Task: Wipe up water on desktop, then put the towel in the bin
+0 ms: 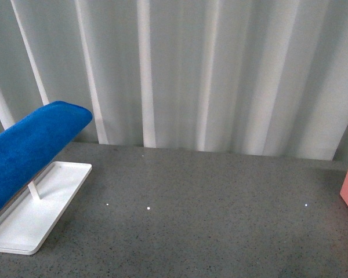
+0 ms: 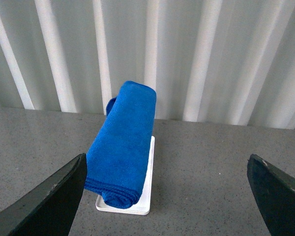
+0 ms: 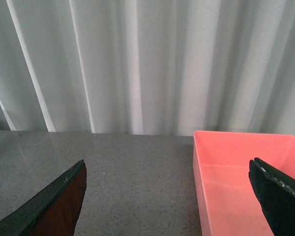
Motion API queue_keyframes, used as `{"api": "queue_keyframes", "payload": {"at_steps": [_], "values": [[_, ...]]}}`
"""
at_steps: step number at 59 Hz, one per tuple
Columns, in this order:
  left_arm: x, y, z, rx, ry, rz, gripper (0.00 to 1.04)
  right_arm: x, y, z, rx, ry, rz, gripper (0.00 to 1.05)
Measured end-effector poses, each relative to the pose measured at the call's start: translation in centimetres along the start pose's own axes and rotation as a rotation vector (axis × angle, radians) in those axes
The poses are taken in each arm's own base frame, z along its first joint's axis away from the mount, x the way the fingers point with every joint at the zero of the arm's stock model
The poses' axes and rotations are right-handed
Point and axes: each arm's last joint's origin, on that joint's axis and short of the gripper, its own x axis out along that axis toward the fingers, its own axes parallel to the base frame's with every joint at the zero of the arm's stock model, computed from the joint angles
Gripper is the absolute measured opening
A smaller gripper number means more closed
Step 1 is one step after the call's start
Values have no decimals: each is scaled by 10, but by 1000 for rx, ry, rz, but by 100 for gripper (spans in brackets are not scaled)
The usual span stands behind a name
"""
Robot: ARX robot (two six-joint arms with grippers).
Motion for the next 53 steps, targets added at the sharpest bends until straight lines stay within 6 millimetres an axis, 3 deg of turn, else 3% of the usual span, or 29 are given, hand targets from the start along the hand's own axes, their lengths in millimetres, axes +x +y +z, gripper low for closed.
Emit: {"api": "queue_keyframes", "payload": {"at_steps": [53], "values": [[0, 0, 0, 0, 0, 0, 98, 0, 0, 0, 0, 0, 0, 98]]}}
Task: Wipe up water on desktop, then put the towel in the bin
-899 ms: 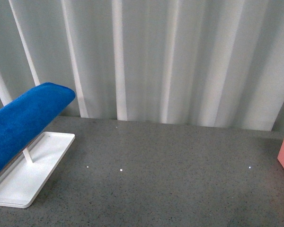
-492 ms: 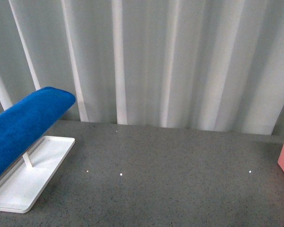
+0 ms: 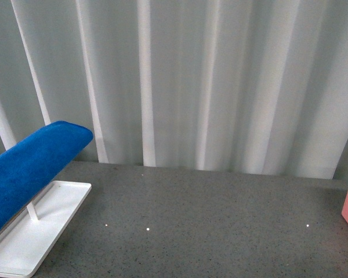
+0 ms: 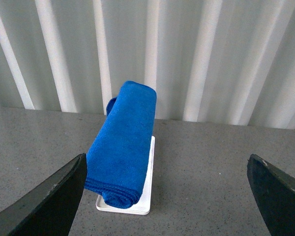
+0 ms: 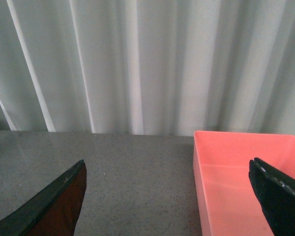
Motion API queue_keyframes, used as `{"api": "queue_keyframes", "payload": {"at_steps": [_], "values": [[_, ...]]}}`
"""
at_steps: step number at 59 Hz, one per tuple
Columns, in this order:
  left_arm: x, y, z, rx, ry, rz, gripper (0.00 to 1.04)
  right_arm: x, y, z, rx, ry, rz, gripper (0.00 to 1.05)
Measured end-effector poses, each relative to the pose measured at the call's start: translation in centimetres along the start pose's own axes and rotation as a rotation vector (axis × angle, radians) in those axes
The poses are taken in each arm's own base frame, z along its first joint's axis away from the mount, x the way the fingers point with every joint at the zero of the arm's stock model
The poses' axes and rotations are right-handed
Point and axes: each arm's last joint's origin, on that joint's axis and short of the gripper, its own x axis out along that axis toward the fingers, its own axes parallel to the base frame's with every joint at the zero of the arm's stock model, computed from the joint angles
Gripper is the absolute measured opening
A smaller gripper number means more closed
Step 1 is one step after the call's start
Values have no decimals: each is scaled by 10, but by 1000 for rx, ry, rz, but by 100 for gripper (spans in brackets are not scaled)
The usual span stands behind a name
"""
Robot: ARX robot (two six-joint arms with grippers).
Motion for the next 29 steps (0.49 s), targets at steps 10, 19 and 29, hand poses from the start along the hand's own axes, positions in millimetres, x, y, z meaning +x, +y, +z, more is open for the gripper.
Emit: {"api": "queue_keyframes", "payload": {"at_steps": [10, 19, 29], "values": [[0, 0, 0, 0, 0, 0, 98, 0, 0, 0, 0, 0, 0, 98], [0, 0, 0, 0, 0, 0, 98, 0, 0, 0, 0, 0, 0, 98], [0, 0, 0, 0, 0, 0, 98, 0, 0, 0, 0, 0, 0, 98]]}}
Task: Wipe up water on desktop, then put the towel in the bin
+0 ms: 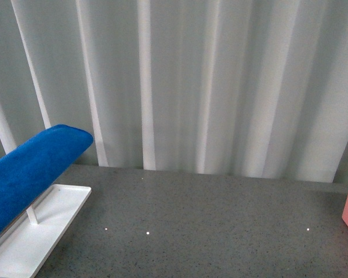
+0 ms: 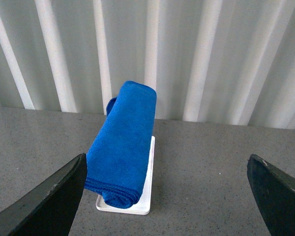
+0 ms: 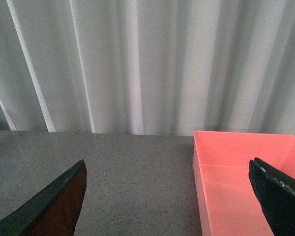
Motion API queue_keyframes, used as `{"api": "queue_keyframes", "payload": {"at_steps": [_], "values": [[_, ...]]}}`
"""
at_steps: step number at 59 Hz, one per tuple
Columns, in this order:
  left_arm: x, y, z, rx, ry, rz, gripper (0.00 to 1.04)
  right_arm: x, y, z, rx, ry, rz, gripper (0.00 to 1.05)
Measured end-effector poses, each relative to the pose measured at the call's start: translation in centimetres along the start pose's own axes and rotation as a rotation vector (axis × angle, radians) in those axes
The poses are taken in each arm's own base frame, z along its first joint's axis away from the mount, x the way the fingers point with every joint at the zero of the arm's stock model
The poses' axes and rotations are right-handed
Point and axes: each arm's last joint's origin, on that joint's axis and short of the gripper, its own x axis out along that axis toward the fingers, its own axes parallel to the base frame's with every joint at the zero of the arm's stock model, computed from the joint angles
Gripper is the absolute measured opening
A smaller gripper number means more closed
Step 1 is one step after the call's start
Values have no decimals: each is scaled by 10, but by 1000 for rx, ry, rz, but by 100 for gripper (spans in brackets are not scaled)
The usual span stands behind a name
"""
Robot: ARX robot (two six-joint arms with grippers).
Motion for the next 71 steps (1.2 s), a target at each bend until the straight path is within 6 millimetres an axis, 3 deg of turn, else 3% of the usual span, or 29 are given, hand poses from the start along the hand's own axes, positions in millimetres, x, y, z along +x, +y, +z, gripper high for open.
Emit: {"api": "queue_keyframes", "payload": {"at_steps": [34, 38, 42, 50, 55, 71], "values": [[0, 0, 0, 0, 3, -1, 98, 0, 0, 0, 0, 0, 0, 98], [4, 1, -1, -127, 212, -15, 98, 0, 0, 0, 0, 0, 0, 98], [21, 4, 8, -261, 339, 9, 98, 0, 0, 0, 0, 0, 1, 98], [75, 13, 38, -342, 343, 6, 98, 0, 0, 0, 0, 0, 0, 98], [102, 18, 46, -361, 372, 9, 98, 0, 0, 0, 0, -1, 0, 98], [138, 25, 54, -367, 401, 16, 98, 0, 0, 0, 0, -1, 0, 98]]}}
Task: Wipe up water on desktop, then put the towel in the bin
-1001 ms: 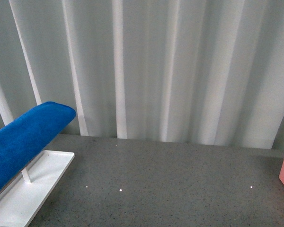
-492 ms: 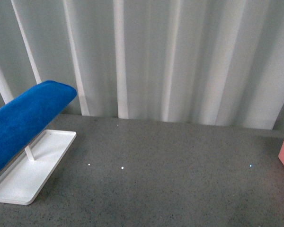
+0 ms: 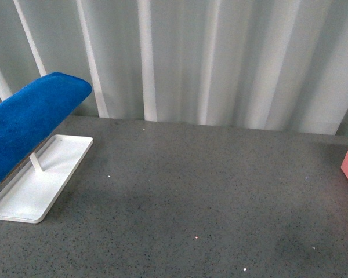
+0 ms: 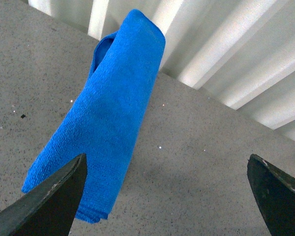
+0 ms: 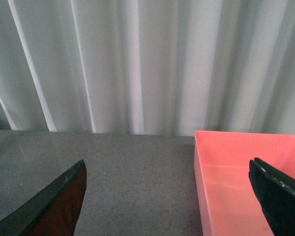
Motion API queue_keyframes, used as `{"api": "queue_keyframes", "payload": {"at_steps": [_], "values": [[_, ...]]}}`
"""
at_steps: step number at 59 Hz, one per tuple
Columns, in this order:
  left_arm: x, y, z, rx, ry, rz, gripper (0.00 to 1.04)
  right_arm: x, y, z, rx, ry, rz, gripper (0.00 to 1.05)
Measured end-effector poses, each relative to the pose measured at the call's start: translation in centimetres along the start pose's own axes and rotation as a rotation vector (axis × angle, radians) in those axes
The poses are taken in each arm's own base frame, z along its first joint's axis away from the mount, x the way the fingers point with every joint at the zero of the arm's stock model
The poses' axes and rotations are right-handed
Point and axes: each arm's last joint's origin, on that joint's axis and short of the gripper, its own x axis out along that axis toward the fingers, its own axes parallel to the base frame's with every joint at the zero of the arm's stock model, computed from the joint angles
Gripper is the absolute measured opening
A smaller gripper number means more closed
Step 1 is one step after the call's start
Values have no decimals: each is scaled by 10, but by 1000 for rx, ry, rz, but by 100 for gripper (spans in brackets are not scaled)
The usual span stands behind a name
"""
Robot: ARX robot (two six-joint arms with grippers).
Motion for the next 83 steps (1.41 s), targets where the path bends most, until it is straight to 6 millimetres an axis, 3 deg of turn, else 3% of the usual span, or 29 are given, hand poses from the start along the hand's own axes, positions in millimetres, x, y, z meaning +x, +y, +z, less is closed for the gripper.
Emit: {"api": "queue_keyframes", "payload": {"at_steps": [19, 27, 31, 38, 54, 83], "values": [[51, 3, 37, 86, 19, 7, 98, 0, 0, 0, 0, 0, 0, 98], [83, 9, 58, 183, 2, 15, 98, 0, 0, 0, 0, 0, 0, 98], [108, 19, 72, 265, 25, 39, 98, 0, 0, 0, 0, 0, 0, 98], [133, 30, 78, 322, 80, 64, 98, 0, 0, 0, 0, 0, 0, 98], [173, 40, 77, 425, 149, 78, 98, 0, 0, 0, 0, 0, 0, 98], [212, 18, 35, 498, 251, 39, 98, 0, 0, 0, 0, 0, 0, 98]]}}
